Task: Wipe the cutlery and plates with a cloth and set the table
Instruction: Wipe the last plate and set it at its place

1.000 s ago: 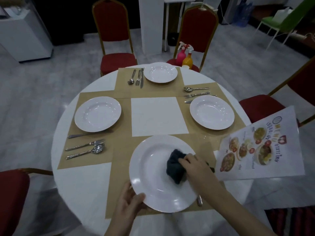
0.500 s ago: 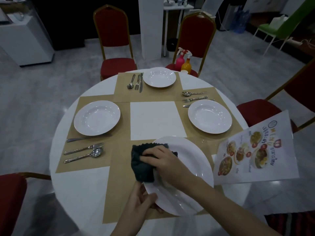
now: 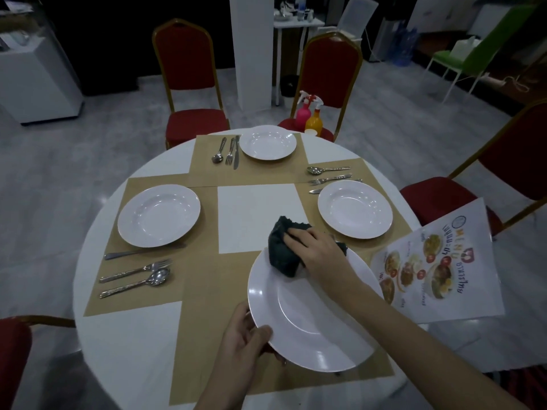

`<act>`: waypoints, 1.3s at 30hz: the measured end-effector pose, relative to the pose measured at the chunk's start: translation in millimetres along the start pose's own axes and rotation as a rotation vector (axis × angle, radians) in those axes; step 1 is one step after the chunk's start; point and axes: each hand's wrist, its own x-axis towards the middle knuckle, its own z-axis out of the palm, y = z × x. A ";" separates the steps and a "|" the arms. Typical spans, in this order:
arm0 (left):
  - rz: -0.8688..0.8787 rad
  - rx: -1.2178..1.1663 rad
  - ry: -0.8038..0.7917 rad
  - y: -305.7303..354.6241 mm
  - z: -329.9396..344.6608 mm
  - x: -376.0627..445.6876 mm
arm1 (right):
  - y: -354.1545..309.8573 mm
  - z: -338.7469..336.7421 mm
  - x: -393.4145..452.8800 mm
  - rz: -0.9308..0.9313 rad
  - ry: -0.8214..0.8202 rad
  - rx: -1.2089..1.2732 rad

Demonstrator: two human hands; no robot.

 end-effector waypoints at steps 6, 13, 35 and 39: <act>0.026 0.016 0.058 1.8 -7.2 3.9 | 24.1 -1.7 -14.5 0.158 -0.128 -0.074; 0.046 0.041 0.181 -1.1 -21.8 9.3 | 16.5 2.5 -49.0 0.317 -0.136 -0.096; 0.028 -0.126 0.144 0.3 -0.7 21.2 | -71.0 -16.2 -29.7 -0.004 -0.118 0.292; -0.068 -0.187 0.054 -3.4 16.9 7.6 | -52.8 -19.1 -1.1 0.082 -0.038 0.206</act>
